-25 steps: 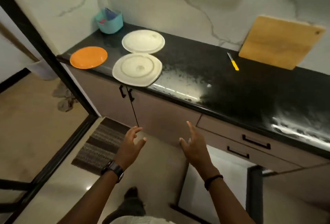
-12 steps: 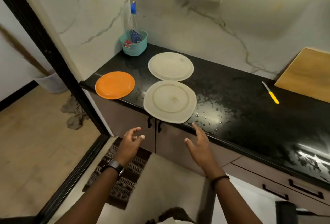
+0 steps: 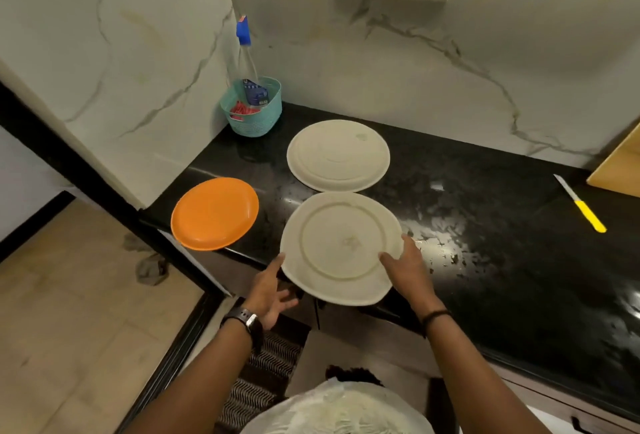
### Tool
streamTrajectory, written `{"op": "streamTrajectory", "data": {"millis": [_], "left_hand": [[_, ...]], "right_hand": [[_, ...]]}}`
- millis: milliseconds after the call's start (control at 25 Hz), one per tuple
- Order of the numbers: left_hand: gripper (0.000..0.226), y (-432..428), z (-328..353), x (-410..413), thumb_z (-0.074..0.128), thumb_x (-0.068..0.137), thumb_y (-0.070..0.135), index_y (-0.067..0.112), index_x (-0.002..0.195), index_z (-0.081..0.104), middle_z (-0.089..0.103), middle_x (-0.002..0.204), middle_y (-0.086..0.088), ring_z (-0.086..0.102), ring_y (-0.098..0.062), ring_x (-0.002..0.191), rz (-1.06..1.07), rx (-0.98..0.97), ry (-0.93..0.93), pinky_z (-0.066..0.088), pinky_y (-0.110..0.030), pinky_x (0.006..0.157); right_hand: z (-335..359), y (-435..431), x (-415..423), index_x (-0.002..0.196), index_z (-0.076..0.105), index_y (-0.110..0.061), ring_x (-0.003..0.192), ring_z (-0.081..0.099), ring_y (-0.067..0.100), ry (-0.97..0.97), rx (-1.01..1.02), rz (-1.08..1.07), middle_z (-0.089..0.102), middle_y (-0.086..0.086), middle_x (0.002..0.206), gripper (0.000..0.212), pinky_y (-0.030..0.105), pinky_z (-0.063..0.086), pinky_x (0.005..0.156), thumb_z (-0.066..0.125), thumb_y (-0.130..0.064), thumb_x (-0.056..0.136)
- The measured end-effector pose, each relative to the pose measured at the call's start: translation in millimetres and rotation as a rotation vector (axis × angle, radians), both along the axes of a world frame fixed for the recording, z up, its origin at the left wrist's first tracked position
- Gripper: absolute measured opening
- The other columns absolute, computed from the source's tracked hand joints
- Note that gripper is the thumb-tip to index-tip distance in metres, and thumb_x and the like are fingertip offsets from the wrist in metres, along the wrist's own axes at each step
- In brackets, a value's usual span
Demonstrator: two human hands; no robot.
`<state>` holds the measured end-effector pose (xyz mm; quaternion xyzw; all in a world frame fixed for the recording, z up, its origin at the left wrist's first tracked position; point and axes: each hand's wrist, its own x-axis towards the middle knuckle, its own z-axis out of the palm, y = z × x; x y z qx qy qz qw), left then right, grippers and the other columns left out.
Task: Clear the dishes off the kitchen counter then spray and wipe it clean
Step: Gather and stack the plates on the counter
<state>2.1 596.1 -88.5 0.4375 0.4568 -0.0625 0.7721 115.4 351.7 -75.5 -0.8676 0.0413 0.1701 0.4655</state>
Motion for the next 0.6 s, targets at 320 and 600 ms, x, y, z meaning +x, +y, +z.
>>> {"op": "streamTrajectory", "data": {"millis": [320,600], "left_hand": [[0.033,23,-48,17,0.055,0.104,0.024,0.010,0.133,0.059,0.066,0.132,-0.013,0.060,-0.033,0.122,0.023,-0.049,0.024,0.044,-0.057,0.107],[0.025,17,-27,-8,0.045,0.108,0.018,0.007,0.127,0.056,0.067,0.128,-0.015,0.067,-0.026,0.103,-0.083,-0.094,-0.150,0.060,-0.043,0.075]], "right_hand": [[-11,10,35,0.097,0.069,-0.008,0.086,0.065,0.026,0.297,0.331,-0.323,0.071,0.007,0.091,0.013,0.035,0.049,0.074,0.062,-0.019,0.099],[6,-13,-48,0.113,0.071,-0.009,0.094,0.069,0.030,0.182,0.528,-0.508,0.076,0.015,0.106,0.019,0.050,0.059,0.086,0.058,-0.020,0.104]]}}
